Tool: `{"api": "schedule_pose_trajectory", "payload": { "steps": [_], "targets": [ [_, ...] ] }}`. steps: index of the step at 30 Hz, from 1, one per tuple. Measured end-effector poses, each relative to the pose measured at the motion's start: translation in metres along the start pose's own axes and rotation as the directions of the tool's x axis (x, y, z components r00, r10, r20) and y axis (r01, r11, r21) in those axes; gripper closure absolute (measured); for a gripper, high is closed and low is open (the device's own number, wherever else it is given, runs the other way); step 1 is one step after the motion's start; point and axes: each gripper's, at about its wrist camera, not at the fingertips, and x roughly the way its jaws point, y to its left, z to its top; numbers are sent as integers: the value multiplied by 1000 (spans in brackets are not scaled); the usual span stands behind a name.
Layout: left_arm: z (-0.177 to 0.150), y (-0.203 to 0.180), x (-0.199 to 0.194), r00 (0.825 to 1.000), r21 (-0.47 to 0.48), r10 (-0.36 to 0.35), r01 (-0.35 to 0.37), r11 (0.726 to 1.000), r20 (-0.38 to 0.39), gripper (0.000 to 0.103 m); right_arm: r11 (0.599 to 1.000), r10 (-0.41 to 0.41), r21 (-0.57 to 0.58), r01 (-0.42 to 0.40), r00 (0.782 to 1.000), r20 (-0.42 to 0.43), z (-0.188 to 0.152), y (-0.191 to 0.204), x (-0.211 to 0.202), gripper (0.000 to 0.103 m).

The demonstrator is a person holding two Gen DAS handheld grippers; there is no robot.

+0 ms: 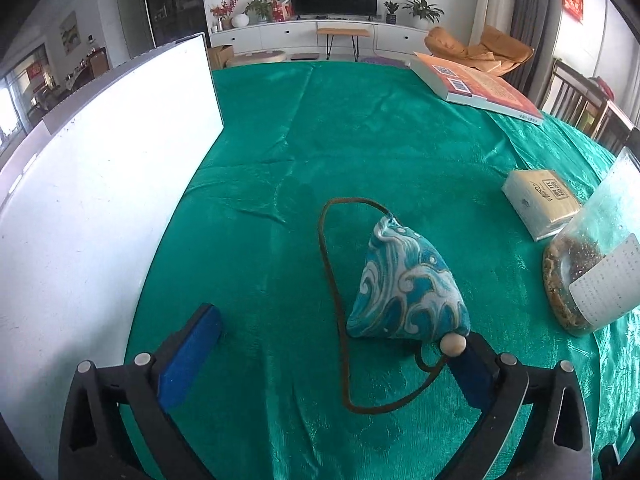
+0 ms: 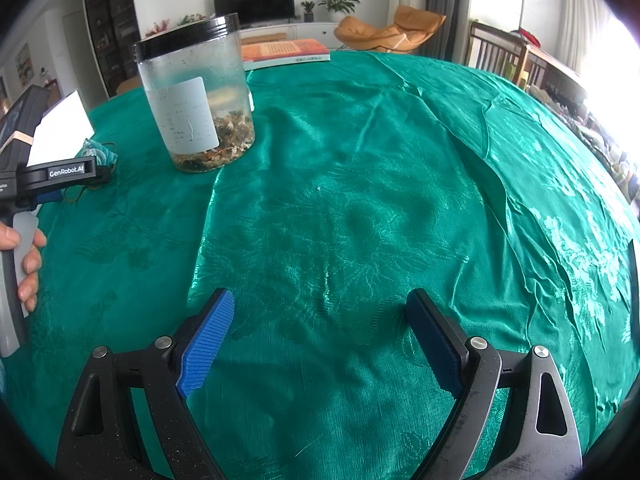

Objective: Organize soft objects
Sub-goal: 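Grasp the tissue packet with the right tool and lift it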

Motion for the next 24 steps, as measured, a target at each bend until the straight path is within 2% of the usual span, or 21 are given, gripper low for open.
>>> {"api": "schedule_pose_trajectory", "payload": {
  "steps": [2,4,7,10,14,16,19,21,23,24],
  "targets": [
    [-1,1,-1,1000,0,-3,3,1000,5,0,998,56,40,-57,998,6,6,-8,-1,13],
    [-2,1,-1,1000,-2,-3,3,1000,6,0,988,123,89,-128,991,55,22,-23,-2,14],
    [-3,2,-1,1000,-1,-3,3,1000,6,0,991,58,119,-69,994,91,66,-46,12,14],
    [-3,1,-1,1000,-2,-4,4,1000,6,0,985,90,138,-104,991,101,110,-58,41,14],
    [-3,1,-1,1000,-2,-3,3,1000,6,0,991,129,29,-133,986,108,149,-37,75,14],
    [-3,1,-1,1000,-1,-3,3,1000,6,0,981,193,-33,-191,977,92,155,-21,85,15],
    [-3,1,-1,1000,-1,-2,2,1000,7,0,942,307,-167,-292,949,75,146,5,81,17],
    [-3,1,-1,1000,-1,-3,3,1000,7,0,908,353,-252,-335,935,27,136,17,80,17],
    [-3,1,-1,1000,-1,-3,3,1000,7,0,874,406,-283,-395,914,-21,132,17,79,17],
    [-3,1,-1,1000,-1,-3,3,1000,7,0,876,403,-281,-391,915,-15,134,12,77,17]
  ]
}}
